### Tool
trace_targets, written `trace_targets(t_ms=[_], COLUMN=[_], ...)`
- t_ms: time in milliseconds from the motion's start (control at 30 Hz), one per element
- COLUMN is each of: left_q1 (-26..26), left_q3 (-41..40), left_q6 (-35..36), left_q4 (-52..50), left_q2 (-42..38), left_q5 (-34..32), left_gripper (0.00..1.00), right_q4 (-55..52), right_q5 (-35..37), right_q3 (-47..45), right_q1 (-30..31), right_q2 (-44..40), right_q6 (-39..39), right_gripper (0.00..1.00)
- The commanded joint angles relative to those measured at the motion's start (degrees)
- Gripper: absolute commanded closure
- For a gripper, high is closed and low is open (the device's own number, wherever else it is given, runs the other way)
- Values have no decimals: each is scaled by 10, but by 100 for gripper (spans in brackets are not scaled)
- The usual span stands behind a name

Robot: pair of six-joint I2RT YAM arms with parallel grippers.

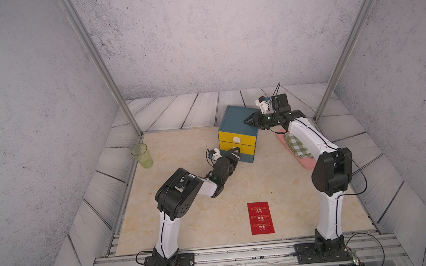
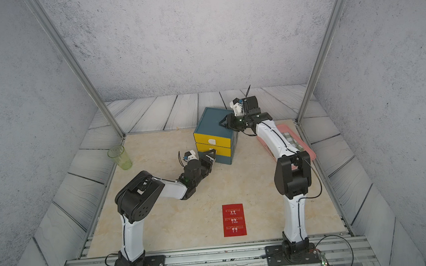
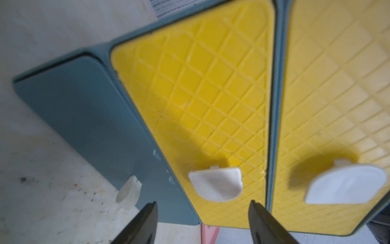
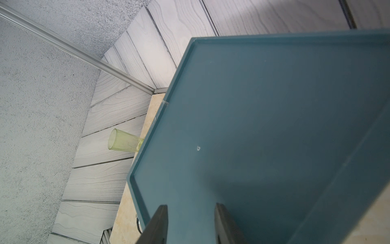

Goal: Take the postcards out of the drawer
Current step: Open the drawer in the storage box.

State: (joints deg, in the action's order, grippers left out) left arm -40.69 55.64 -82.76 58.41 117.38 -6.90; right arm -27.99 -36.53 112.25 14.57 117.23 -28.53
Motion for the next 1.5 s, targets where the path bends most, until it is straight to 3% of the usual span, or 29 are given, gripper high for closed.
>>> trace_targets(t_ms=[0, 800, 1467], left_q1=[-4, -4, -4], left_q3=[17, 35, 41], left_q6=[-11, -30, -22], left_q4=[18, 15, 76], left_q2=[12, 31, 66], left_q5=[-8, -13, -14], left_gripper=[27, 29, 37], right_q4=[-24, -43, -33], right_q5=[8, 4, 2], right_q3=[-14, -13, -33], right_q1=[1, 1, 1], right_q2=[5, 9, 5], right_q6=[5, 29, 43], right_gripper=[60, 62, 62])
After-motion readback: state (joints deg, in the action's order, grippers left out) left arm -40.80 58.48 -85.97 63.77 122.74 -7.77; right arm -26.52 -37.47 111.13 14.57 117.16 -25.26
